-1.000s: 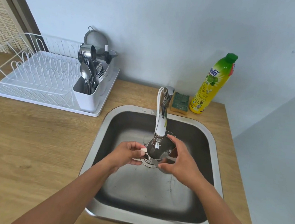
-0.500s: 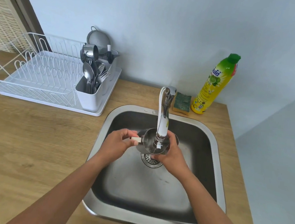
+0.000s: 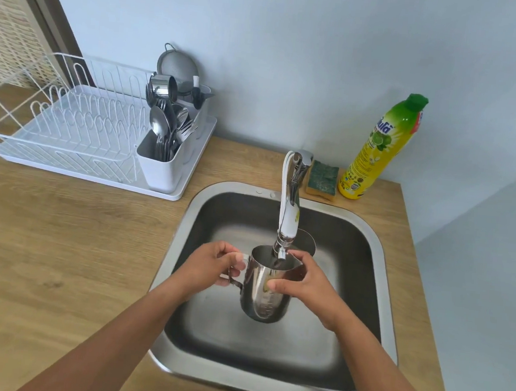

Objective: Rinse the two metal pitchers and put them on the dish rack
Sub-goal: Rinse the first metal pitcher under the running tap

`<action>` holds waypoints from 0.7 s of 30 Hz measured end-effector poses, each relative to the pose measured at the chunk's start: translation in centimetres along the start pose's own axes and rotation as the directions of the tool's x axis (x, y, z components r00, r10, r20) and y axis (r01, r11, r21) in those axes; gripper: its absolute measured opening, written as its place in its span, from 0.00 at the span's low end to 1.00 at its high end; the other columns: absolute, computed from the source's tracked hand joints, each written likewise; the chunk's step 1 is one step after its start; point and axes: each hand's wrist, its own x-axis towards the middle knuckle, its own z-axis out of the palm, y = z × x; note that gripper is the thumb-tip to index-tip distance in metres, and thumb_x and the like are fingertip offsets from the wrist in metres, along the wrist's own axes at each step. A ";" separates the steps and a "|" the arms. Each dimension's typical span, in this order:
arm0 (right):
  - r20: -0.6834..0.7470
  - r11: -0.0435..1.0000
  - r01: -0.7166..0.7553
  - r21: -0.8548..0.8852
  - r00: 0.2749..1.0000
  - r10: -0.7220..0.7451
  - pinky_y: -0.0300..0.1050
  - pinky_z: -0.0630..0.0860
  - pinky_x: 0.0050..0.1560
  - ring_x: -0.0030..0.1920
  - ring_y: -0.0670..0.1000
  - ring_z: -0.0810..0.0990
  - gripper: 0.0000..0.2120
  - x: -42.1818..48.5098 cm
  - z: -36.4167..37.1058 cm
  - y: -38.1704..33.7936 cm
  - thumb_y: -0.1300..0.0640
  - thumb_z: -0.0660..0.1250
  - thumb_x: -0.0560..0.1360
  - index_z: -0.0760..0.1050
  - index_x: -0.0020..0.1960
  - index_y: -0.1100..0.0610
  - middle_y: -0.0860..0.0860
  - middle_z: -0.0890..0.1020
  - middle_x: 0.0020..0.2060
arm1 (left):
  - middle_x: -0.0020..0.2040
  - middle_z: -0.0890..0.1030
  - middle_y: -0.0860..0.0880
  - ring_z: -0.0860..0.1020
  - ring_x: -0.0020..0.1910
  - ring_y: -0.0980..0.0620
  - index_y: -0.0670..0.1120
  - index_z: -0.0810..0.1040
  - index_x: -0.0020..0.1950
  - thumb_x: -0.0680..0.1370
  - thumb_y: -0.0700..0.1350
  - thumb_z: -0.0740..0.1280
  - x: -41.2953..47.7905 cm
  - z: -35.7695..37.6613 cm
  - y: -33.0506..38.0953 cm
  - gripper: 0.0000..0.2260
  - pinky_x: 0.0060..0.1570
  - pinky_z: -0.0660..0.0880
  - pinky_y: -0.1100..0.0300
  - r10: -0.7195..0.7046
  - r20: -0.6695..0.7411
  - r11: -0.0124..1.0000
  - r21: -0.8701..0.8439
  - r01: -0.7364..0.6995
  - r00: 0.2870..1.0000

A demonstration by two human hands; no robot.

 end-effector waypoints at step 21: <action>-0.009 0.973 0.176 -0.148 0.984 -0.179 0.29 0.77 0.46 0.55 0.43 0.79 0.41 1.3 -0.2 -1.9 0.66 0.79 0.65 0.61 0.67 0.44 0.41 0.75 0.58 | 0.48 0.85 0.52 0.82 0.51 0.51 0.52 0.80 0.45 0.76 0.45 0.71 0.2 -0.2 1.2 0.02 0.55 0.77 0.54 0.237 -0.169 0.962 0.177 -0.207 0.957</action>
